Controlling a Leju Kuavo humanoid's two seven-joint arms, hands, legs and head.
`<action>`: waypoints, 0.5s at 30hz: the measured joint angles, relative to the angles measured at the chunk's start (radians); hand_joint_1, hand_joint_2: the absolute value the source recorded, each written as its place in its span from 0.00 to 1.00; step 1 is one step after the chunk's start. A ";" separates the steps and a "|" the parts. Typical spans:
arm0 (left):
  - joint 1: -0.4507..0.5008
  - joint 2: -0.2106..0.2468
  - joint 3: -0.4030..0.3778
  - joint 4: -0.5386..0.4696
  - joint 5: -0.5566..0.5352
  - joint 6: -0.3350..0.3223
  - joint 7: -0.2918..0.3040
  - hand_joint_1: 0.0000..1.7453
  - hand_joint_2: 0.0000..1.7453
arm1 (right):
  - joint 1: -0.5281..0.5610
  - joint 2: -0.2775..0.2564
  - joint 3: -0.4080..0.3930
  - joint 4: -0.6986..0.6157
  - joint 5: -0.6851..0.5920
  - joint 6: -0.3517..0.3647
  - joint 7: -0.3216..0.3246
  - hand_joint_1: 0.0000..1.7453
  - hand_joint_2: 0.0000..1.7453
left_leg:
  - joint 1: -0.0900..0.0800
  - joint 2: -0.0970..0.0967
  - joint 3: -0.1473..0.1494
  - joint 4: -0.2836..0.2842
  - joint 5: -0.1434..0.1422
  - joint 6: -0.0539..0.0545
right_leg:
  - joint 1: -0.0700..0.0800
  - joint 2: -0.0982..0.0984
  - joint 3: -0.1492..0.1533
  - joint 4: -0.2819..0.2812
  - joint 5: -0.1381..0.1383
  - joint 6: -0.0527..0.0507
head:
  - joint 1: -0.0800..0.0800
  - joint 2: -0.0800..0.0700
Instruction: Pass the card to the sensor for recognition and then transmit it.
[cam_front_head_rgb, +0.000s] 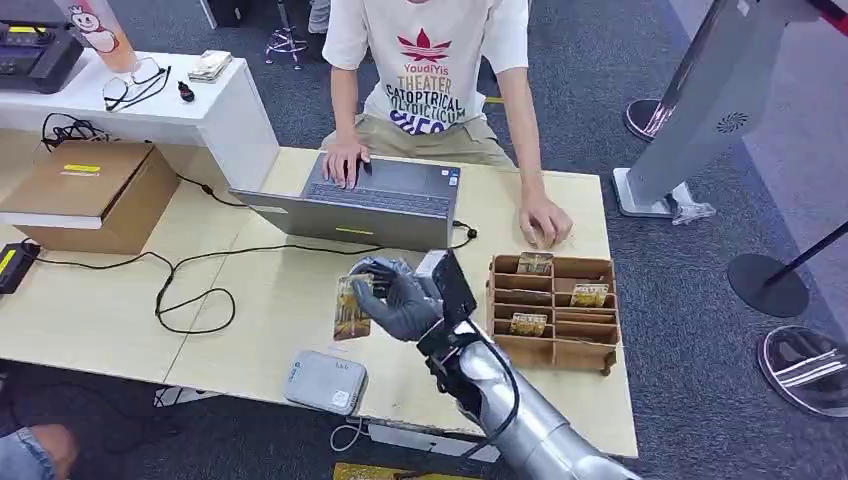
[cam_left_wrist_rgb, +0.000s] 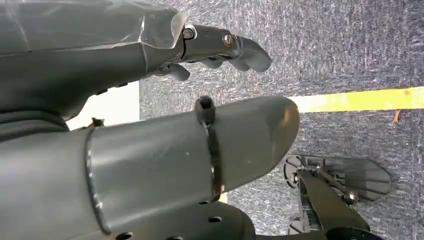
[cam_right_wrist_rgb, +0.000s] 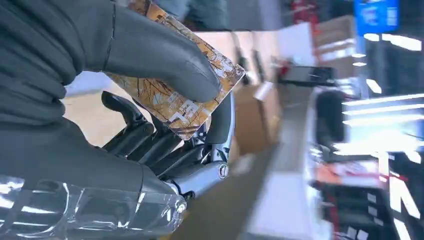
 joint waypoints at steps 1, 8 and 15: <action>0.001 0.001 0.000 0.000 0.002 0.000 -0.002 0.00 0.00 | 0.006 -0.013 -0.016 -0.043 -0.005 -0.009 -0.004 1.00 1.00 | 0.000 0.000 0.000 0.000 0.000 0.000 | 0.000 0.000 0.000 0.000 0.000 0.000 | 0.000 0.000; 0.005 0.003 0.000 0.000 0.002 -0.010 -0.007 0.00 0.00 | 0.041 -0.086 -0.157 -0.325 0.056 -0.139 -0.014 1.00 1.00 | 0.000 -0.001 -0.001 0.000 0.000 0.000 | 0.000 0.000 -0.001 0.000 0.000 0.000 | 0.000 0.000; 0.003 0.003 0.000 0.000 -0.012 -0.022 0.001 0.00 0.00 | 0.026 -0.112 -0.273 -0.466 0.270 -0.384 -0.018 1.00 1.00 | 0.000 0.000 -0.001 0.000 0.000 0.000 | 0.000 0.000 -0.001 0.000 0.000 0.000 | 0.000 0.000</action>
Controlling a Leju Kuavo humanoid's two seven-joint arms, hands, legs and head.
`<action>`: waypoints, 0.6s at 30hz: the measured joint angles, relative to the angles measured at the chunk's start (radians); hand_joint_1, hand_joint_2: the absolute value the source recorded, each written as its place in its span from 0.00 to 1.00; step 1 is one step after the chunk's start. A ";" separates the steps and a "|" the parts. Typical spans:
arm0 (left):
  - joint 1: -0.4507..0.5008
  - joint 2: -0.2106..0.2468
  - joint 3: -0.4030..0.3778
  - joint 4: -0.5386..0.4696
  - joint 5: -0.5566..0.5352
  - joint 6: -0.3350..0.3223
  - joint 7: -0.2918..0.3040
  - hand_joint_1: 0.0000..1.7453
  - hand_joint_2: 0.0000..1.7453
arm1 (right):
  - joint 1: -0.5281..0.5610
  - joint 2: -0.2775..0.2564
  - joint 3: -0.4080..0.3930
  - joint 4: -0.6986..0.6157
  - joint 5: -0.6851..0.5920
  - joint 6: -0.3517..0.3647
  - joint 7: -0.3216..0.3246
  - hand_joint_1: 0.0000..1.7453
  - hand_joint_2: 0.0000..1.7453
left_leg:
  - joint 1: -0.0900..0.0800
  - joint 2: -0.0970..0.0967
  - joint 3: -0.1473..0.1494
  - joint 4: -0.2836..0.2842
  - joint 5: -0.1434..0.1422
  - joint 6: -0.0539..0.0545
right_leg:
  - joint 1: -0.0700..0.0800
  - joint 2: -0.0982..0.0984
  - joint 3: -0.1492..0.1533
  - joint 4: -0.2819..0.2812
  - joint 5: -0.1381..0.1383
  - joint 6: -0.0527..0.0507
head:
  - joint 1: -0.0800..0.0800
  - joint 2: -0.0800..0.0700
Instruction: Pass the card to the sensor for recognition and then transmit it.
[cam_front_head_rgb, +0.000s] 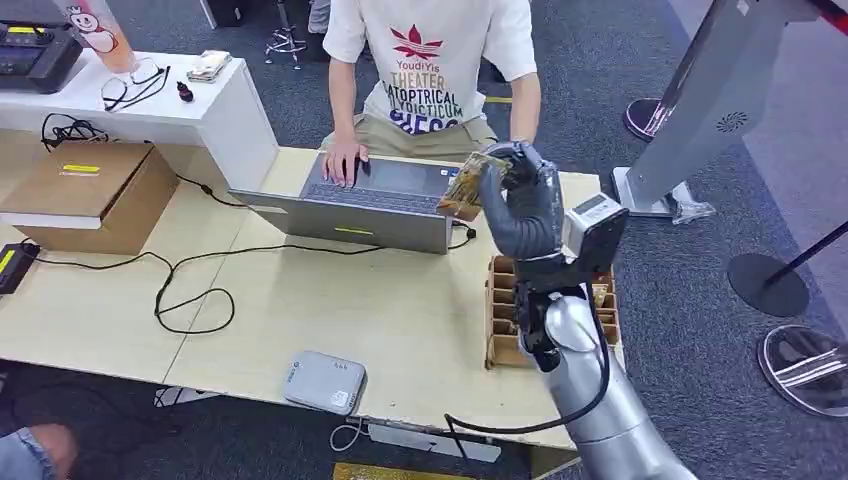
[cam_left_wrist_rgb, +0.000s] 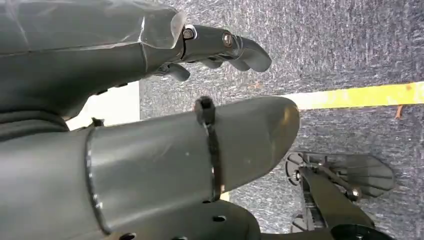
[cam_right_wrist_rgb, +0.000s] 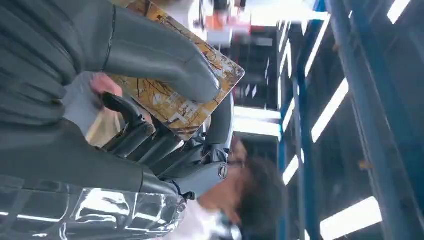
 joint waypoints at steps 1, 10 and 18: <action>-0.001 0.000 0.000 0.000 -0.001 -0.002 0.002 0.00 0.00 | -0.007 -0.001 -0.011 -0.007 0.048 -0.051 0.000 1.00 1.00 | 0.000 0.000 0.000 0.000 0.000 0.000 | 0.000 0.000 0.000 0.000 0.000 0.000 | 0.000 0.000; -0.025 0.005 0.000 0.000 -0.017 -0.021 0.031 0.00 0.00 | -0.107 -0.001 -0.060 0.049 0.386 -0.453 -0.035 1.00 1.00 | 0.000 0.000 0.000 0.000 0.000 0.000 | 0.000 0.000 0.000 0.000 0.000 0.000 | 0.000 0.000; -0.139 0.016 0.000 -0.001 -0.004 -0.053 0.127 0.00 0.00 | -0.118 0.111 -0.144 0.169 0.623 -0.550 -0.211 1.00 1.00 | 0.001 -0.002 -0.001 0.000 0.002 -0.002 | 0.001 -0.002 0.000 0.001 0.001 -0.001 | 0.000 0.000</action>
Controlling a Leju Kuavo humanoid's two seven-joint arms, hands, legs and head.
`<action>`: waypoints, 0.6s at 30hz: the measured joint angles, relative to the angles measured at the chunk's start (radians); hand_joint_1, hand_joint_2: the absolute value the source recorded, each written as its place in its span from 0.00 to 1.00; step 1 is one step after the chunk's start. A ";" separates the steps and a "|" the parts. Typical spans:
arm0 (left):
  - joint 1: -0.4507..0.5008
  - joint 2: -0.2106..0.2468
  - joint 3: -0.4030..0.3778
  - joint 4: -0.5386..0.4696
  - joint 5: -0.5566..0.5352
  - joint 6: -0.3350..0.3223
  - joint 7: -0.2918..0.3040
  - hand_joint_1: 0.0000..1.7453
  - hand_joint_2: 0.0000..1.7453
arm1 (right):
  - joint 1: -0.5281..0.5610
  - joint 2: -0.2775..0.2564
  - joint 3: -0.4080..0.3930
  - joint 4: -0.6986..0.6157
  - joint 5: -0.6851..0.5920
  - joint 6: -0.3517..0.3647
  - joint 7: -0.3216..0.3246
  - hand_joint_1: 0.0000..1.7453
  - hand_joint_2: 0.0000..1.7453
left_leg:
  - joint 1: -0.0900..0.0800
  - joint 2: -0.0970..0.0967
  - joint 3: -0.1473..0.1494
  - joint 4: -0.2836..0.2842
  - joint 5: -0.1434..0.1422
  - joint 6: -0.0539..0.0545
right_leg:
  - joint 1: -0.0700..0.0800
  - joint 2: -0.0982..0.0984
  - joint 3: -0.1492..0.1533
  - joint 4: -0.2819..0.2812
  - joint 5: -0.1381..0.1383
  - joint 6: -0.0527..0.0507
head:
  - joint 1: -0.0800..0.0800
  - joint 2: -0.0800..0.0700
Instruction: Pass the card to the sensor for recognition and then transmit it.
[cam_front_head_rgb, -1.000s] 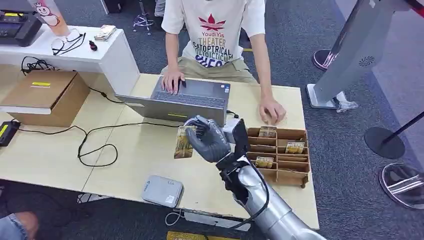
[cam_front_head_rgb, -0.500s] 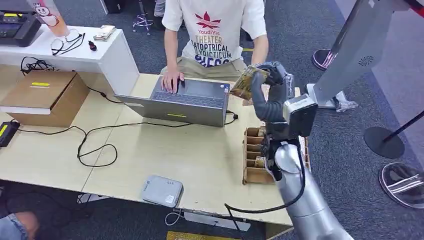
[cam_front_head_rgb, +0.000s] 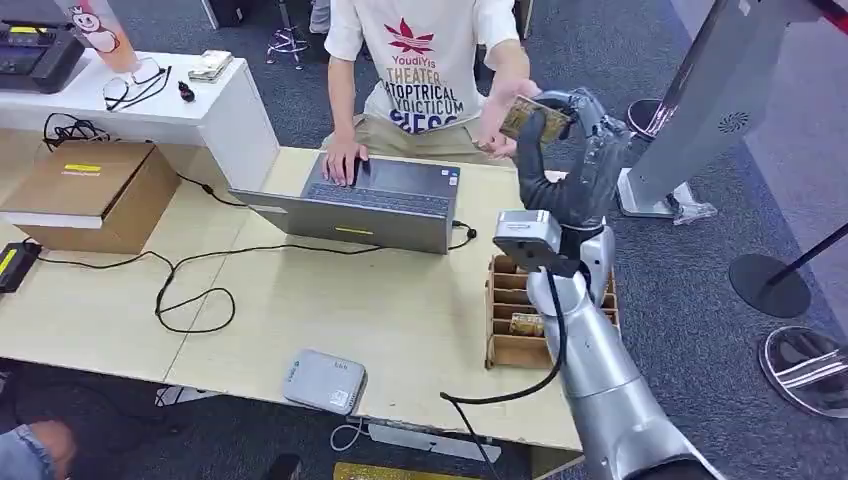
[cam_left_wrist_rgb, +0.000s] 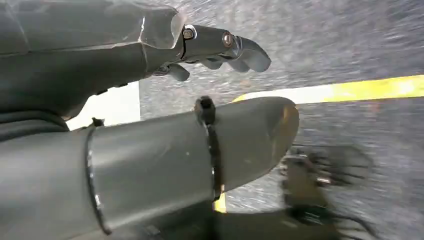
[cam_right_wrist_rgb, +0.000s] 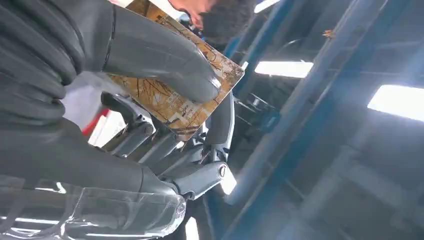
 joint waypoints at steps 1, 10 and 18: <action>-0.023 0.003 0.000 -0.001 -0.002 -0.004 0.007 0.00 0.00 | 0.004 0.020 -0.020 0.005 0.028 0.000 -0.005 1.00 1.00 | 0.000 0.000 0.000 0.000 0.000 0.000 | 0.000 0.000 0.000 0.000 0.000 0.000 | 0.000 0.000; -0.114 0.029 -0.002 -0.008 -0.029 -0.026 0.053 0.00 0.00 | 0.096 0.109 -0.089 -0.006 0.117 -0.001 -0.009 1.00 1.00 | 0.000 0.000 0.000 0.000 0.001 -0.001 | 0.001 0.000 -0.001 0.001 0.000 0.000 | 0.000 0.000; -0.181 0.031 -0.021 -0.013 -0.048 -0.015 0.087 0.00 0.00 | 0.158 0.130 -0.089 -0.017 0.115 -0.001 -0.010 1.00 1.00 | 0.000 0.000 -0.001 0.000 0.001 -0.001 | 0.001 0.001 -0.001 0.001 0.000 -0.001 | 0.000 0.000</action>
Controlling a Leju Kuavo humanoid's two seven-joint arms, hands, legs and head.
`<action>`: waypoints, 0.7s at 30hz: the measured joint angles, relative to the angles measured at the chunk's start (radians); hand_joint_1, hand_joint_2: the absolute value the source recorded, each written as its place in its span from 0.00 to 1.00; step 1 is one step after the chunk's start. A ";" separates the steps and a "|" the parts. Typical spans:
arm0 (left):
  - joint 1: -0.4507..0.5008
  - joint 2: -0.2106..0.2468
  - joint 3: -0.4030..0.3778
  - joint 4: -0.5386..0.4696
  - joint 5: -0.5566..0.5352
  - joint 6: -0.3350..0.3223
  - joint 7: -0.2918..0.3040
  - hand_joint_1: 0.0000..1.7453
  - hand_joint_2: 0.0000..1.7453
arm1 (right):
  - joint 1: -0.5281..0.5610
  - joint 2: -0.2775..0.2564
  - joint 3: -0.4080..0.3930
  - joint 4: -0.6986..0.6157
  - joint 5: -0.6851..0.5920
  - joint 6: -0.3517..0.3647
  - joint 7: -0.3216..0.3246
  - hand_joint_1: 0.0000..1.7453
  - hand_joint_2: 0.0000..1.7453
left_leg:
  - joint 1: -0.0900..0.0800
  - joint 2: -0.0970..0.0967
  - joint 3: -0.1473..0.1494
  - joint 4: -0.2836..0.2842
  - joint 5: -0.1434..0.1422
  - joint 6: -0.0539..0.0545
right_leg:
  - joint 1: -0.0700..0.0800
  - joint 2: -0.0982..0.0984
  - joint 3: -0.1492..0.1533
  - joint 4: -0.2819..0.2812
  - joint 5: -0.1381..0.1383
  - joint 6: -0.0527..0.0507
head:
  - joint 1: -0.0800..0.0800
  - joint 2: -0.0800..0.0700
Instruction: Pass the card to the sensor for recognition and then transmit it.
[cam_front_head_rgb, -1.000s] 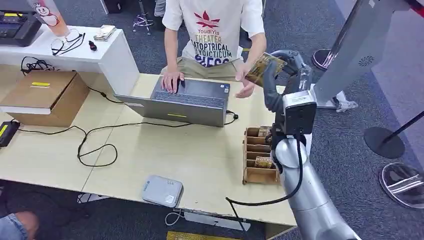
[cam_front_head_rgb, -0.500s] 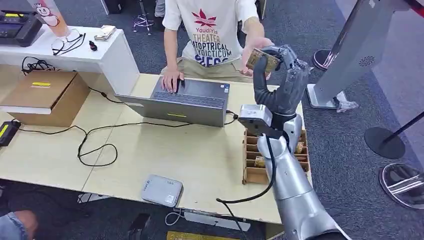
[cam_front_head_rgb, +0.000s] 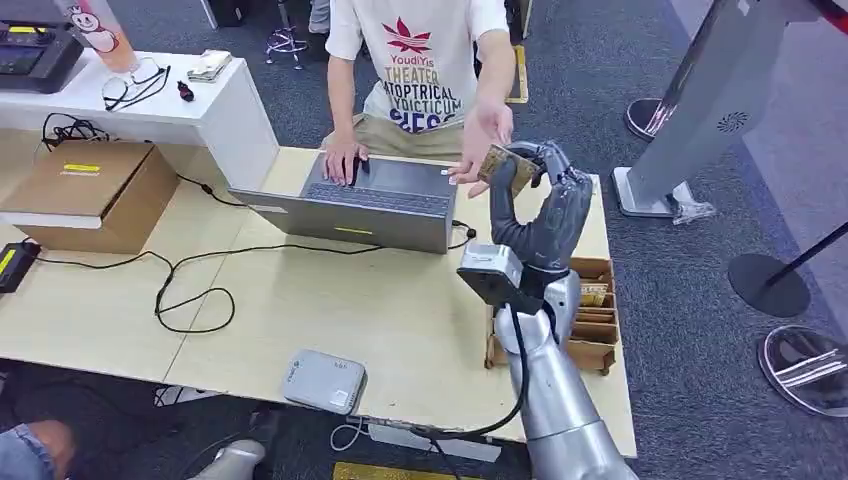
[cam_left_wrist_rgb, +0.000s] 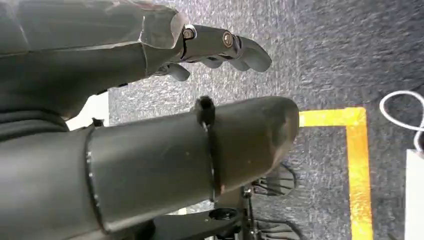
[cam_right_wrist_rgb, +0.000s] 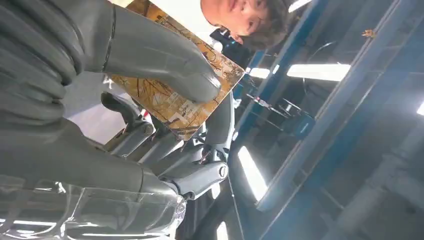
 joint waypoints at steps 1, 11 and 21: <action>-0.009 -0.002 -0.001 0.000 -0.001 0.006 0.008 0.00 0.00 | 0.005 0.001 0.000 0.000 -0.004 0.000 0.000 1.00 1.00 | 0.000 0.000 0.000 0.000 0.000 0.000 | 0.000 0.000 0.000 0.000 0.000 0.000 | 0.000 0.000; -0.030 -0.008 -0.002 0.000 -0.002 0.018 0.018 0.00 0.00 | 0.018 0.007 0.000 0.016 -0.005 0.000 0.000 1.00 1.00 | 0.000 0.000 0.000 0.000 0.000 0.000 | 0.000 0.000 -0.001 0.000 0.000 0.000 | 0.000 0.000; -0.032 -0.008 -0.002 0.000 0.004 0.018 0.026 0.00 0.00 | 0.019 0.008 0.002 0.024 -0.007 0.000 0.000 1.00 1.00 | 0.000 0.000 0.000 0.000 0.000 0.000 | 0.000 0.000 -0.001 0.000 0.000 0.000 | 0.000 0.000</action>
